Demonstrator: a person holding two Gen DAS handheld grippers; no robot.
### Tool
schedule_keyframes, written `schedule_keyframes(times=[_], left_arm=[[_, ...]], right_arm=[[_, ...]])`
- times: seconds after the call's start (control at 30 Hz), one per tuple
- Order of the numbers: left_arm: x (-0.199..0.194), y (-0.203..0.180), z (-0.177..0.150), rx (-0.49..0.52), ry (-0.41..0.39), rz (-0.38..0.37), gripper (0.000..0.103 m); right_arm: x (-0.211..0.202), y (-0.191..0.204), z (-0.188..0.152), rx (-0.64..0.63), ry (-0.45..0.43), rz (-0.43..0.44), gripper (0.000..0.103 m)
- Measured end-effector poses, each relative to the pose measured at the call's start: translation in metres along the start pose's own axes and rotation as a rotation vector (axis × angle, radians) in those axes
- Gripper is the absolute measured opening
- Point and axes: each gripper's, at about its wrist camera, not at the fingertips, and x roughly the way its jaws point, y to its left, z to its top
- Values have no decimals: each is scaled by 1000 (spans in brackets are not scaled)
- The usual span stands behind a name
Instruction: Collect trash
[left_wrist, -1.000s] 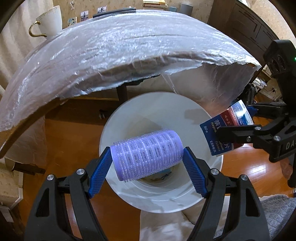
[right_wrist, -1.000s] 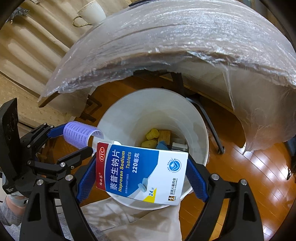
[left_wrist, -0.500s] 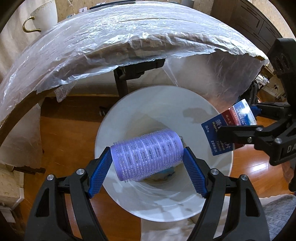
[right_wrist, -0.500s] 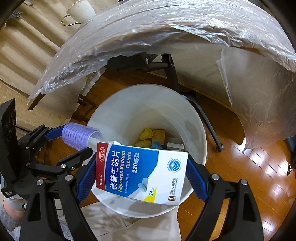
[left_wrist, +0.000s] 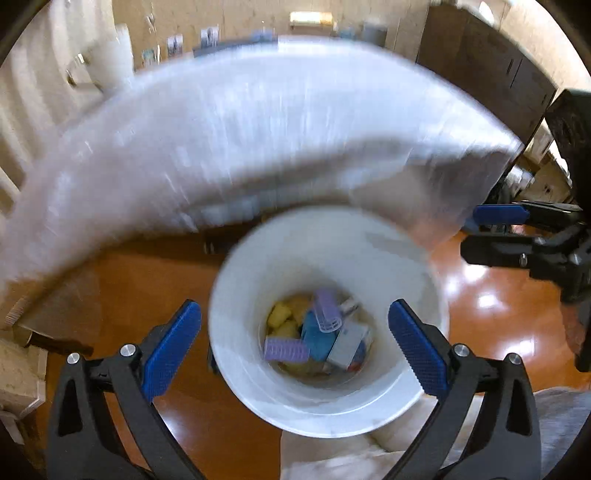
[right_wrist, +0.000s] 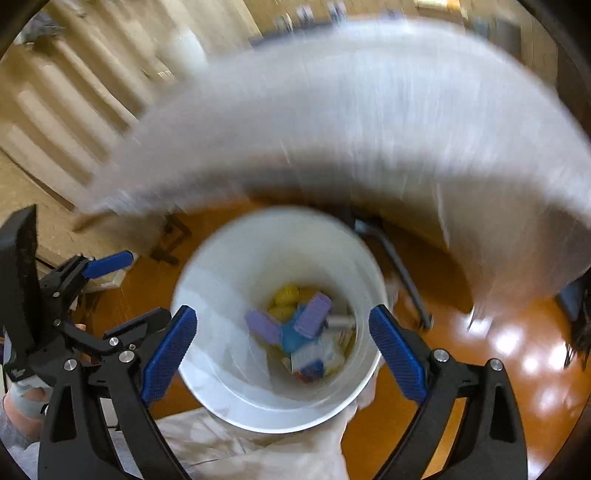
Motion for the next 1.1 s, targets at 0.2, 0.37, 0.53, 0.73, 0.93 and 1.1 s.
schedule_keyframes(times=[0.2, 0.37, 0.53, 0.73, 0.93, 1.1], left_arm=[[-63, 29, 70, -21, -266, 81, 102], [-32, 96, 136, -169, -295, 126, 102], [23, 149, 184, -251, -241, 200, 102], [78, 182, 208, -298, -149, 239, 102], [104, 201, 221, -336, -113, 248, 102], [116, 208, 222, -331, -79, 275, 102]], right_arm=[[-55, -12, 86, -50, -246, -116, 99], [-20, -65, 169, -17, -260, -260, 99], [36, -130, 228, 122, -178, -311, 99], [72, -156, 263, 124, -161, -385, 99], [89, -182, 277, 160, -138, -413, 99], [95, -191, 275, 165, -132, -435, 99]])
